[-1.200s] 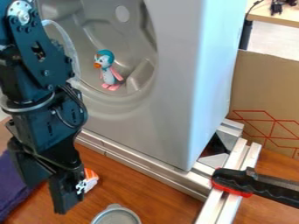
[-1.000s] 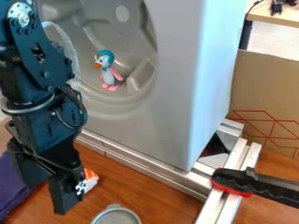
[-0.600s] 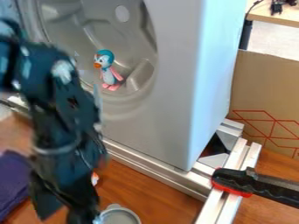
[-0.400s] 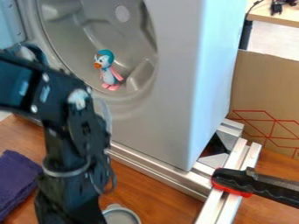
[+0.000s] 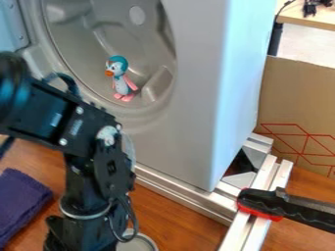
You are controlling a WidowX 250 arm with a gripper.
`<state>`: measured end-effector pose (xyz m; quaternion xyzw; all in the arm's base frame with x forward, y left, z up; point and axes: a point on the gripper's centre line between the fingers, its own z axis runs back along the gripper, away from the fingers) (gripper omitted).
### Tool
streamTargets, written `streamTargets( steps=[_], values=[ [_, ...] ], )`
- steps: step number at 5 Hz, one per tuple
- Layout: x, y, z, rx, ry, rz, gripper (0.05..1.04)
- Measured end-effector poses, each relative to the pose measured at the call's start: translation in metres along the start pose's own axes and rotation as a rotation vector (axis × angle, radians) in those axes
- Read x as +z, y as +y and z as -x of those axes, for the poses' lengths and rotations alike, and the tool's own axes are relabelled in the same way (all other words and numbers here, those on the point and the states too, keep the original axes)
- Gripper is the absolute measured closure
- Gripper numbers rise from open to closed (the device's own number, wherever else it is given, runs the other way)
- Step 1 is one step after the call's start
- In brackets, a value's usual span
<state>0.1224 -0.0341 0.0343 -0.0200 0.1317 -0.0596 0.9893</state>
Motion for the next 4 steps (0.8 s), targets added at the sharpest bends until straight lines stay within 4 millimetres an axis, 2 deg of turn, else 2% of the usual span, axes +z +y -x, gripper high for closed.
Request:
streamTargets(
  steps=[2, 4],
  values=[
    [-0.016, 0.014, -0.017, 0.026, -0.072, -0.025, 0.083],
    [-0.027, 0.012, -0.024, 0.04, -0.069, -0.008, 0.083]
  ],
)
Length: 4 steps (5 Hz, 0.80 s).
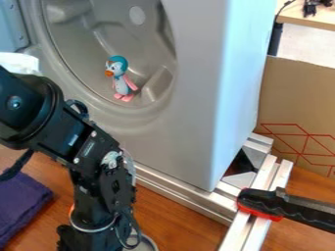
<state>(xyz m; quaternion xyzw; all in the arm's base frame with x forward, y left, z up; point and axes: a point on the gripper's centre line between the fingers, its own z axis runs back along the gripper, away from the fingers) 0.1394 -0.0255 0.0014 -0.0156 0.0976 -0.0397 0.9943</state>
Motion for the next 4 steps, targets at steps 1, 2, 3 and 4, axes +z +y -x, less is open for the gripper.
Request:
streamTargets(
  steps=[1, 2, 3, 4],
  values=[
    [0.009, 0.006, -0.02, 0.014, -0.063, 0.003, 0.083],
    [0.015, 0.013, -0.045, 0.012, -0.089, 0.003, 0.083],
    [0.021, 0.022, -0.066, 0.01, -0.11, 0.007, 0.083],
    [0.019, 0.028, -0.075, -0.001, -0.103, 0.011, 0.083]
  ],
)
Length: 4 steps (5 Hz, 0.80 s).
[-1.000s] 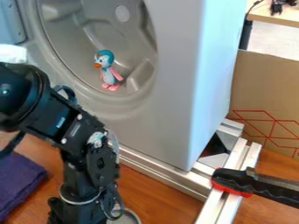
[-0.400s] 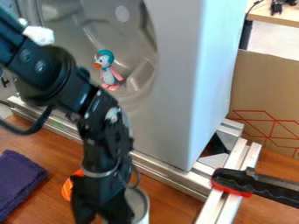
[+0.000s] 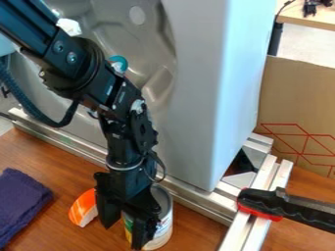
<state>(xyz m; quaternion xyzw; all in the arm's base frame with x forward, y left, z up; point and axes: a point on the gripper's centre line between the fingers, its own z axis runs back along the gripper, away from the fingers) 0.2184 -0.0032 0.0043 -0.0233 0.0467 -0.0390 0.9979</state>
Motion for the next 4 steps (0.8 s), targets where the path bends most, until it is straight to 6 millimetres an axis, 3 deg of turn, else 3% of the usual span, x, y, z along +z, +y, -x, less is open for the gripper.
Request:
streamTargets(
  steps=[1, 2, 4],
  values=[
    [0.0, 0.003, 0.0, 0.004, 0.001, -0.01, 0.083],
    [0.014, 0.004, 0.016, 0.044, 0.004, -0.047, 0.083],
    [0.065, 0.004, 0.054, -0.006, 0.046, -0.156, 0.083]
  ],
)
